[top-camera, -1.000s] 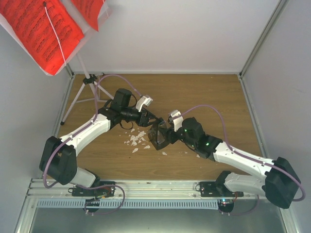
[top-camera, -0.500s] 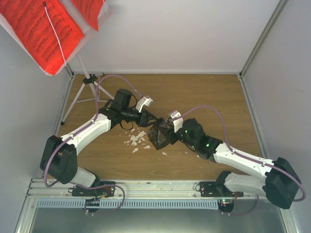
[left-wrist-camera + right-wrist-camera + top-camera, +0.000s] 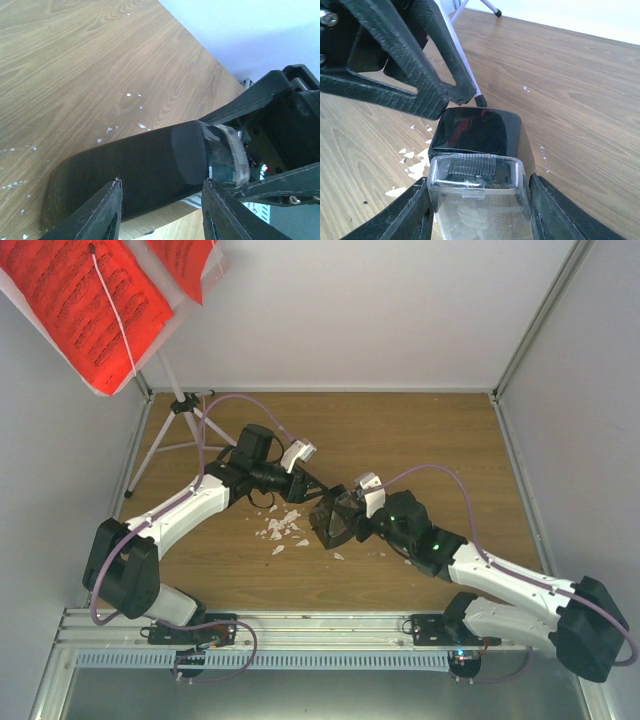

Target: Pack up the instrument practice props

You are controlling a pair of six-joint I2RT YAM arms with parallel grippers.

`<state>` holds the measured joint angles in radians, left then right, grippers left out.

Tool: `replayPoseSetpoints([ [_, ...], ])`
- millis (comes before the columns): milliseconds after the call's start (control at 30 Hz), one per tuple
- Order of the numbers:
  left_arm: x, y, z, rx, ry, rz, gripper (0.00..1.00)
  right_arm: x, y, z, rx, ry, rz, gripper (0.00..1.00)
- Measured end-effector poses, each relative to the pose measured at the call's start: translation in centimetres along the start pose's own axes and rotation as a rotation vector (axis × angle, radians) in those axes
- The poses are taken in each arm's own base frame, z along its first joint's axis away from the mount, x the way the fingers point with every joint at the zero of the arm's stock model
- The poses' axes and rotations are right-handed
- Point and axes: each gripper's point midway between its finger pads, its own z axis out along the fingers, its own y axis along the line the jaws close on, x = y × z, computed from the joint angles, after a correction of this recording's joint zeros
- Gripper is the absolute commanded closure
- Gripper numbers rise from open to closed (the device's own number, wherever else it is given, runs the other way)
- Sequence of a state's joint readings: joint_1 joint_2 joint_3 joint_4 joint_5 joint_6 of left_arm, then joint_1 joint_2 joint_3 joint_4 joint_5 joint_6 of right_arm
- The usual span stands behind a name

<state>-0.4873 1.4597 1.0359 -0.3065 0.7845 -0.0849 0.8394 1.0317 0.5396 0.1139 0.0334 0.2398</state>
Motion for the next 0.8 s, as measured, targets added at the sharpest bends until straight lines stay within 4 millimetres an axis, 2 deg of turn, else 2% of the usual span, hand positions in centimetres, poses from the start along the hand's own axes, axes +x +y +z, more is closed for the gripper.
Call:
replayPoseSetpoints([
  [167, 0.0, 0.4, 0.0, -0.023, -0.003, 0.008, 0.54, 0.3, 0.2, -0.7, -0.017, -0.006, -0.029, 0.55],
  [300, 0.0, -0.1, -0.2, -0.017, -0.009, 0.019, 0.45, 0.5, 0.6, -1.2, -0.042, -0.001, -0.054, 0.54],
  [433, -0.1, -1.6, 0.1, 0.011, -0.011, 0.051, 0.38, 0.6, 1.0, -1.5, -0.065, 0.0, -0.076, 0.54],
  [600, 0.2, -3.7, 1.0, 0.054, 0.003, 0.093, 0.45, 0.7, 1.2, -1.6, -0.076, -0.001, -0.091, 0.54],
  [800, 0.8, -3.8, 1.8, 0.067, 0.027, 0.084, 0.54, 0.7, 1.2, -1.6, -0.077, -0.002, -0.093, 0.51],
])
